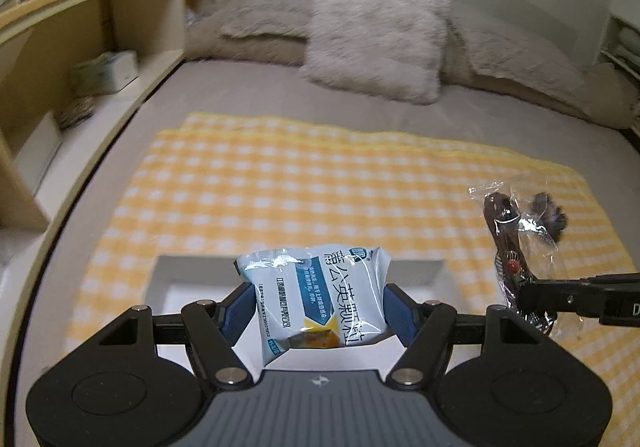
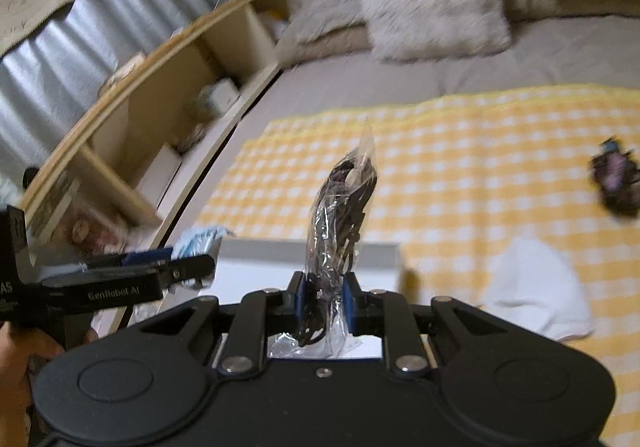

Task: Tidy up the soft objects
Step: 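Carry the snack packet with left tool while right tool carries the cord bag to the tray, then lower the snack packet into the tray with left gripper while right lowers the cord bag beside it, then open both grippers and withdraw toward the white mask and dark scrunchie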

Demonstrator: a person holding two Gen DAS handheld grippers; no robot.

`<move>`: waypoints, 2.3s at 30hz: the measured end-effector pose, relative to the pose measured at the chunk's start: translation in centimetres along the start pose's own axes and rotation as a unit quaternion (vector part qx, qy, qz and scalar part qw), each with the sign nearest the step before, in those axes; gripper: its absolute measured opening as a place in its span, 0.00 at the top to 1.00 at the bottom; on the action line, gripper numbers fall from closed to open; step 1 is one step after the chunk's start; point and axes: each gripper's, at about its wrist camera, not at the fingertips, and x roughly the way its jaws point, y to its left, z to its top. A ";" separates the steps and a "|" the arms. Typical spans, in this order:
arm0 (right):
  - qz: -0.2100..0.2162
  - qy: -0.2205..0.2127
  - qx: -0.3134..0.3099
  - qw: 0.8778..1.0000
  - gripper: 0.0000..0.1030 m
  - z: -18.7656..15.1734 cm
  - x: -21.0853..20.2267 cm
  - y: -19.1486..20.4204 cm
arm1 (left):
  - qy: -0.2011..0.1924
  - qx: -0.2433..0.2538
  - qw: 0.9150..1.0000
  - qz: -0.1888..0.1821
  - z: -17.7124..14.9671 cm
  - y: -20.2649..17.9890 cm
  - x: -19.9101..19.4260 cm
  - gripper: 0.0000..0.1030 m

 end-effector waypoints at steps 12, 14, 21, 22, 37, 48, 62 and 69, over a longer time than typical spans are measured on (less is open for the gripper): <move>0.044 0.080 0.008 0.996 0.80 -1.6 8.9 5.8 | 0.079 -0.002 0.996 0.052 -3.2 7.6 2.1 0.32; 0.050 0.090 0.013 0.995 0.80 -1.7 10.2 6.4 | 0.092 0.006 0.994 0.057 -3.7 8.2 2.7 0.32; 0.052 0.113 0.034 0.992 0.80 -2.5 13.8 6.6 | 0.129 0.031 0.989 0.067 -4.7 9.0 4.7 0.32; 0.046 0.122 0.033 0.991 0.80 -2.7 14.4 6.6 | 0.131 0.033 0.989 0.067 -4.8 9.1 4.8 0.32; -0.034 0.118 -0.020 0.992 0.61 -2.2 12.8 5.6 | 0.134 0.012 0.989 0.062 -5.2 9.8 5.6 0.19; -0.038 0.154 -0.114 0.981 0.85 -3.7 14.9 7.1 | 0.119 0.003 0.991 0.055 -4.5 8.8 4.0 0.20; -0.021 0.096 -0.108 0.989 0.67 -2.2 9.6 7.1 | 0.096 -0.005 0.995 0.034 -4.2 7.9 2.0 0.19; -0.026 0.057 -0.116 0.991 0.48 -1.4 5.7 6.8 | 0.075 -0.017 0.997 0.033 -4.4 7.6 -0.6 0.13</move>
